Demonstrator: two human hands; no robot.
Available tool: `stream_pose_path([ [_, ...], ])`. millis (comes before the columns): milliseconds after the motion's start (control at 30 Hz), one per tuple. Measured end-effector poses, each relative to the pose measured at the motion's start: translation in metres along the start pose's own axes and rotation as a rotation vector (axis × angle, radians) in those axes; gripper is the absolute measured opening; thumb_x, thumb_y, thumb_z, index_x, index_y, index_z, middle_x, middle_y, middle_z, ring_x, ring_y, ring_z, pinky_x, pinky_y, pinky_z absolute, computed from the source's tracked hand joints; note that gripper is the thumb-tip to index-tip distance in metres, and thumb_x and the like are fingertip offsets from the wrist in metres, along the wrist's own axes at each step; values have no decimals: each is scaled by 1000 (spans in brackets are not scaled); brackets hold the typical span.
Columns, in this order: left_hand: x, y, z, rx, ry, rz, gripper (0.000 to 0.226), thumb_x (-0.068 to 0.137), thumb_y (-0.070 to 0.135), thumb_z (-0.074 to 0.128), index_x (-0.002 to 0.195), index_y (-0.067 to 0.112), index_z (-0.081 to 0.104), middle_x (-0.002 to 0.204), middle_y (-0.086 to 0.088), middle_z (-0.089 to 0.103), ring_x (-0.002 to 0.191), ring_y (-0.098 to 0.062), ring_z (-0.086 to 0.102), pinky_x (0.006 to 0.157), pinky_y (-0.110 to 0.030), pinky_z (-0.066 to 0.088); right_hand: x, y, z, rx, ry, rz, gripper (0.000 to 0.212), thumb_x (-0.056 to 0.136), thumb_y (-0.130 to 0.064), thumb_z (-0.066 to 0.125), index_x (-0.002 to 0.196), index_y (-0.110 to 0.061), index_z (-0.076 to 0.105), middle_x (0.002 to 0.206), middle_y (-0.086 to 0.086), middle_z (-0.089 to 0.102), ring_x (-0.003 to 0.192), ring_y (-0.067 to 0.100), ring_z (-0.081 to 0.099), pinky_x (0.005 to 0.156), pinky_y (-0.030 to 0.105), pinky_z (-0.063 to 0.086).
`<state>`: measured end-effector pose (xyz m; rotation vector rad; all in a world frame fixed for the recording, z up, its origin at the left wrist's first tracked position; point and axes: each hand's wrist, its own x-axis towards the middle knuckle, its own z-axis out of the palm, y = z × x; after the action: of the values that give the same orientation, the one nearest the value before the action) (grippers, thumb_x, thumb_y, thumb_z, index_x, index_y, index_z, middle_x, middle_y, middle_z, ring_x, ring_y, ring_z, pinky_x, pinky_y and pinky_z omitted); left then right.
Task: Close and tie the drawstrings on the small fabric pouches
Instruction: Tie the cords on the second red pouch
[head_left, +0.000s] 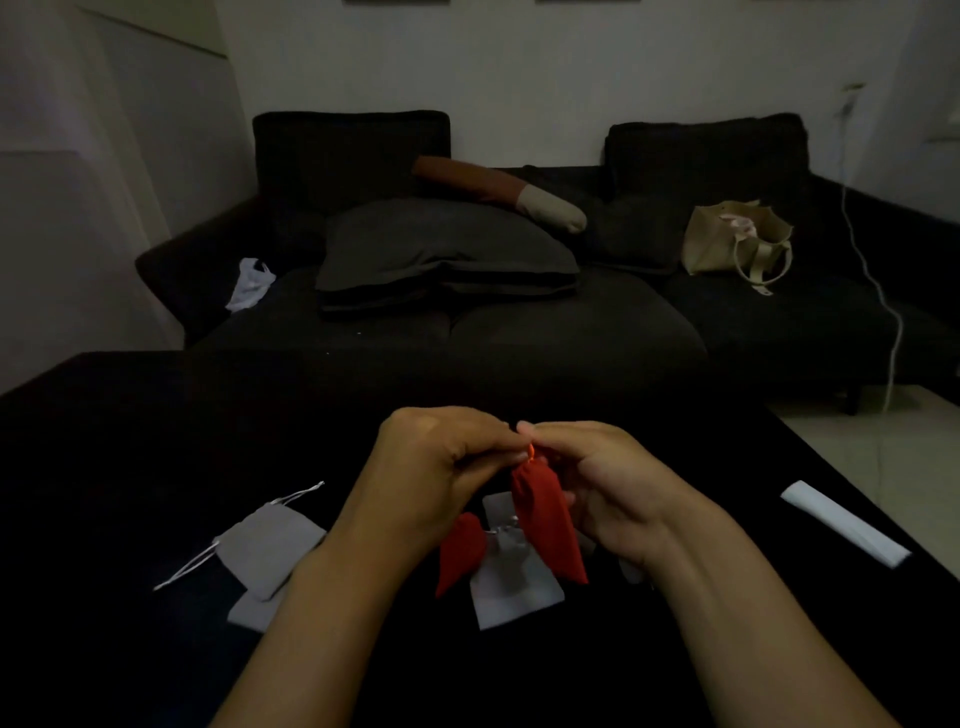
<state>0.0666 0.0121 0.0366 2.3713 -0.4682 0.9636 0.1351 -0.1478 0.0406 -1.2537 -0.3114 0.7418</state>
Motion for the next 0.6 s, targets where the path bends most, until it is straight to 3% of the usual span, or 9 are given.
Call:
stream_pose_path([
  [200,-2,-1,8,58,87,9,18,82,8,75,97,18,78,96,8,76,89,3,68,83,-10,50,2,-1,3,62,34,-3,23,94,-12,56,72,-7,57,62,4,44,54,9,37,42,16,23],
  [400,-2,6,19,78,172,-93,12,88,11,70,97,18,75,95,9,73,87,2,66,83,-10,46,7,0,1,24,57,-62,19,95,-15,56,78,-7,59,65,3,47,55,8,42,45,16,28],
  [500,0,7,20,76,114,-173,11,95,20,58,90,29,63,90,15,64,82,-1,61,75,-16,46,7,2,3,-1,65,-85,19,96,-17,56,80,-7,62,65,3,50,55,7,45,44,15,35],
  [600,0,10,25,11,78,-298,25,98,18,50,82,37,48,84,16,56,80,6,58,67,-6,39,6,3,10,-26,106,-125,23,97,-17,55,77,-9,63,61,1,52,53,7,46,45,15,38],
])
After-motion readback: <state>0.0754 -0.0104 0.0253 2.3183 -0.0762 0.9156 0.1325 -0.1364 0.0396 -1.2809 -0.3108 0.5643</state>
